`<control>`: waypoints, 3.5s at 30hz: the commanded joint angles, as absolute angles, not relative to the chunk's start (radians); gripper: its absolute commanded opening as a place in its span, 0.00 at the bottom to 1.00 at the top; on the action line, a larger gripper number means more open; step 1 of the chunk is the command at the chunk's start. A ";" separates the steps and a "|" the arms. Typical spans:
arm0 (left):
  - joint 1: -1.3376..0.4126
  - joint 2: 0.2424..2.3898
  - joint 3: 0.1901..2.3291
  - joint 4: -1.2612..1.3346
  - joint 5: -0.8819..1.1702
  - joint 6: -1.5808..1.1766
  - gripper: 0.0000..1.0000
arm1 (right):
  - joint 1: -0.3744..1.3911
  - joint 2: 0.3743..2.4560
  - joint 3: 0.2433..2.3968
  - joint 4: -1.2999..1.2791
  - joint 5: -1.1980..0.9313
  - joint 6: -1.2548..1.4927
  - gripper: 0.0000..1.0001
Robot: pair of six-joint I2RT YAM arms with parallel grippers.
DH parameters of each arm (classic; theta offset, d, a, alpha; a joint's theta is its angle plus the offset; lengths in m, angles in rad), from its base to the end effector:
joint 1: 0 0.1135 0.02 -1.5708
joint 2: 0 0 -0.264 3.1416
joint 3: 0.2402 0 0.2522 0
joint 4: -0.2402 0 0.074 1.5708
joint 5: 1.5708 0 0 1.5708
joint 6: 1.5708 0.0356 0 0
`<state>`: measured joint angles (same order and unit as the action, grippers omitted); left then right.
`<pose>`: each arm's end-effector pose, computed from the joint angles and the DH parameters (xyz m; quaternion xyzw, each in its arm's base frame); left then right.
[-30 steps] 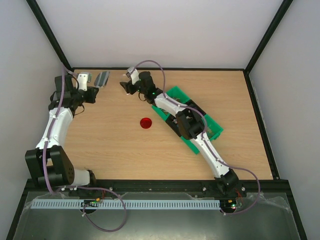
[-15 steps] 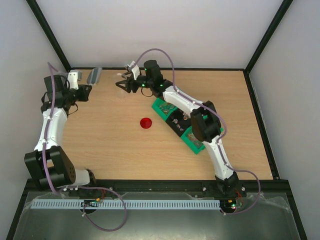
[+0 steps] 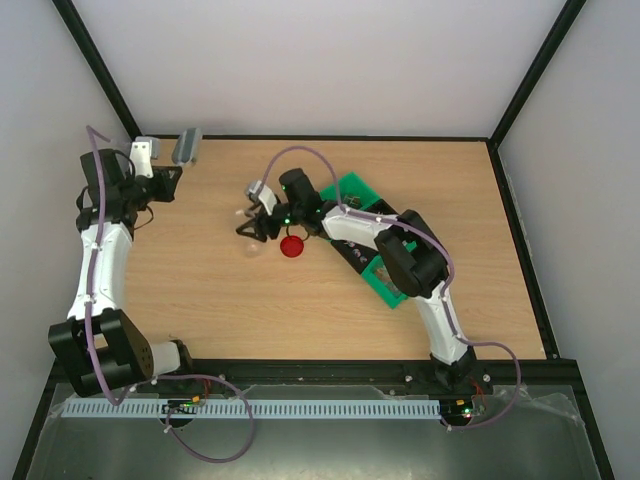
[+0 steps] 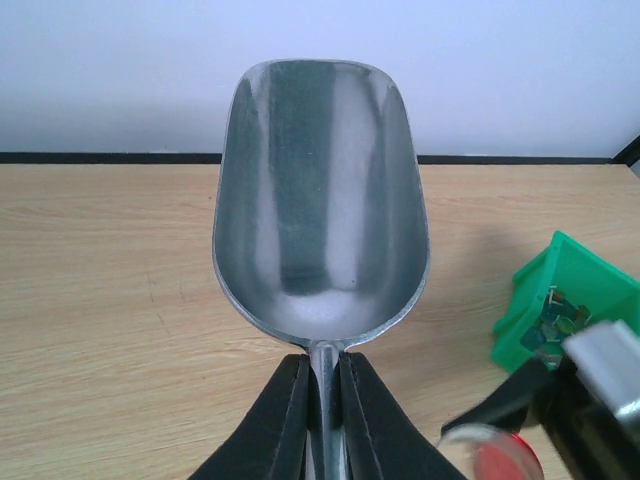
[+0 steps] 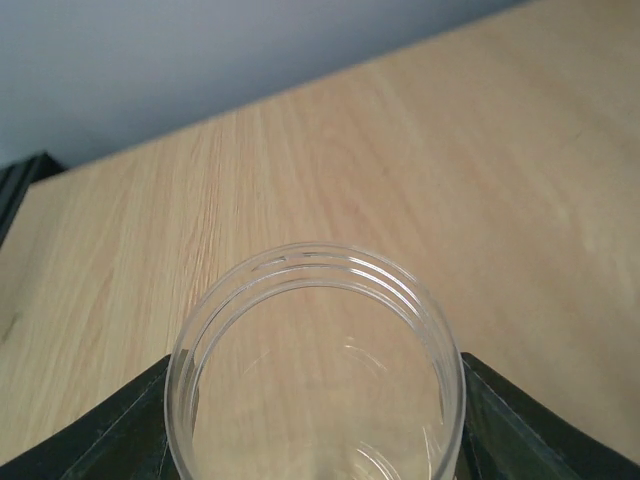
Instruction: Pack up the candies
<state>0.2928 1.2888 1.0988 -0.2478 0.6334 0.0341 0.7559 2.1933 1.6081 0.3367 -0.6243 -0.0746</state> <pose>0.2851 0.0639 0.3362 0.0623 0.8167 -0.1763 0.5460 0.3576 0.3657 0.2174 -0.4756 0.6112 0.4237 0.4698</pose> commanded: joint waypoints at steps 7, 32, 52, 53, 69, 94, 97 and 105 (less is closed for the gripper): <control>0.298 1.253 1.099 -0.247 0.649 0.047 0.02 | 0.775 2.146 1.461 0.507 -0.545 -0.175 0.57; 0.264 1.264 1.191 -0.380 0.626 0.149 0.02 | 0.722 1.871 1.501 0.112 -0.497 -0.213 0.99; -0.028 1.298 1.298 -0.513 0.524 0.268 0.02 | -0.002 1.790 1.611 -0.774 -0.603 -0.501 0.99; -0.051 1.303 1.303 -0.522 0.529 0.270 0.02 | -0.012 1.808 1.615 -0.805 -0.588 -0.531 0.99; -0.309 1.296 1.290 -0.570 0.377 0.271 0.02 | 0.083 1.847 1.393 -0.575 -0.291 -0.446 0.72; -0.605 1.447 1.352 -0.738 0.184 0.284 0.02 | 0.123 1.795 1.218 -0.392 -0.146 -0.531 0.02; -0.628 1.493 1.394 -0.808 0.172 0.295 0.02 | 0.123 1.749 1.177 -0.373 -0.151 -0.549 0.01; -0.705 1.591 1.494 -0.922 0.086 0.319 0.02 | 0.123 1.637 1.130 -0.431 -0.219 -0.578 0.01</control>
